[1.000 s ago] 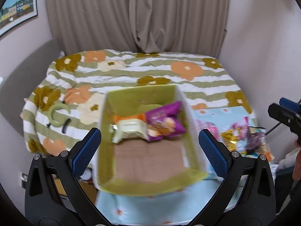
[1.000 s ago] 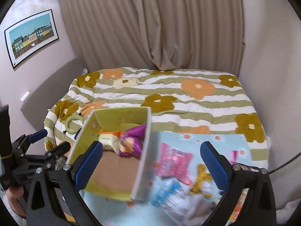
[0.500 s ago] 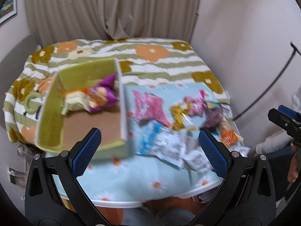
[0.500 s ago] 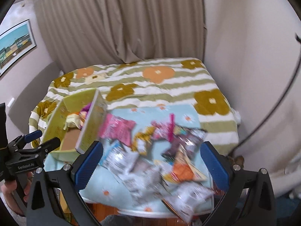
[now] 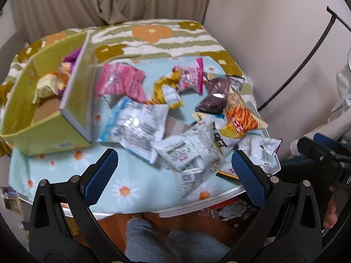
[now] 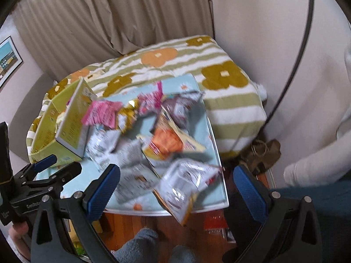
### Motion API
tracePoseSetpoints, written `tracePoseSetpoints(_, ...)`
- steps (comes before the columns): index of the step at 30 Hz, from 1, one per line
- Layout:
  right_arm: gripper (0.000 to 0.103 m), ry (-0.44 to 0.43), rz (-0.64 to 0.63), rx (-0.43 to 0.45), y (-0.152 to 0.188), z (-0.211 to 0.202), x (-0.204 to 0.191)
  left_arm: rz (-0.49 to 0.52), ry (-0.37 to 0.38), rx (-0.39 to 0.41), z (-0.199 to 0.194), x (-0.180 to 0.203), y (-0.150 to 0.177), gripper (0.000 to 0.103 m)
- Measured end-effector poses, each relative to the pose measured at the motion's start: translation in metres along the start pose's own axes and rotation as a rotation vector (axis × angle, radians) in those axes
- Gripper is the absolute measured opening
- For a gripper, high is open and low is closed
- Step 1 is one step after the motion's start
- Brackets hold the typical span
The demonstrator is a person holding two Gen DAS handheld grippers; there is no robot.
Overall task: Organize snacks
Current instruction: 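Withdraw both tools from the box back toward the snack tray, then grasp a white MPM bag with the left tool while the right tool grasps another white bag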
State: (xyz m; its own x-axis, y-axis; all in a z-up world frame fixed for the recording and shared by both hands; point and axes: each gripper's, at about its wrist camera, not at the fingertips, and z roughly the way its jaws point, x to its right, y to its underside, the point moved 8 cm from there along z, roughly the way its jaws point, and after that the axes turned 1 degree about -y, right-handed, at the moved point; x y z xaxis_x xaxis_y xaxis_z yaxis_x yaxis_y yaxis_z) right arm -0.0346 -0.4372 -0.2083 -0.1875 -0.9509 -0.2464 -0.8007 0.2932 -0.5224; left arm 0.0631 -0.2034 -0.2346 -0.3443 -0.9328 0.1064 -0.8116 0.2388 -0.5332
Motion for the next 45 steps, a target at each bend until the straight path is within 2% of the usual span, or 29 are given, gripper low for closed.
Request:
tracePoseSetpoints(6, 0.103, -0.010, 0.046, -0.063, 0.023, 0.026, 0.017, 0.006, 0.008, -0.029, 0.035, 0.016, 0.011, 0.102)
tracePoseSetpoints(16, 0.103, -0.032, 0.101, -0.135, 0.043, 0.065, 0.028, -0.047, 0.010, -0.108, 0.096, 0.017, 0.016, 0.102)
tracePoseSetpoints(20, 0.103, -0.045, 0.114, -0.153, 0.046, 0.076, 0.028, -0.068, 0.020, -0.146, 0.113, 0.015, 0.019, 0.092)
tracePoseSetpoints(23, 0.103, -0.059, 0.118, -0.160, 0.047, 0.082, 0.026, -0.078, 0.041, -0.171, 0.119, 0.015, 0.022, 0.073)
tracePoseSetpoints(27, 0.103, -0.066, 0.113, -0.168, 0.046, 0.090, 0.023, -0.061, 0.059, -0.176, 0.115, 0.018, 0.025, 0.058)
tracePoseSetpoints(30, 0.102, -0.071, 0.114, -0.171, 0.045, 0.096, 0.022, -0.049, 0.059, -0.175, 0.111, 0.019, 0.025, 0.053)
tracePoseSetpoints(33, 0.098, -0.082, 0.122, -0.185, 0.046, 0.103, 0.021, -0.057, 0.063, -0.171, 0.107, 0.018, 0.024, 0.051)
tracePoseSetpoints(38, 0.096, -0.091, 0.124, -0.201, 0.047, 0.113, 0.018, -0.068, 0.075, -0.166, 0.100, 0.013, 0.027, 0.048)
tracePoseSetpoints(41, 0.092, -0.102, 0.137, -0.210, 0.048, 0.119, 0.017, -0.067, 0.079, -0.164, 0.098, 0.012, 0.029, 0.047)
tracePoseSetpoints(43, 0.075, -0.111, 0.145, -0.225, 0.050, 0.123, 0.016, -0.063, 0.078, -0.159, 0.095, 0.011, 0.030, 0.047)
tracePoseSetpoints(45, 0.068, -0.122, 0.151, -0.231, 0.052, 0.124, 0.015, -0.062, 0.080, -0.154, 0.092, 0.010, 0.030, 0.046)
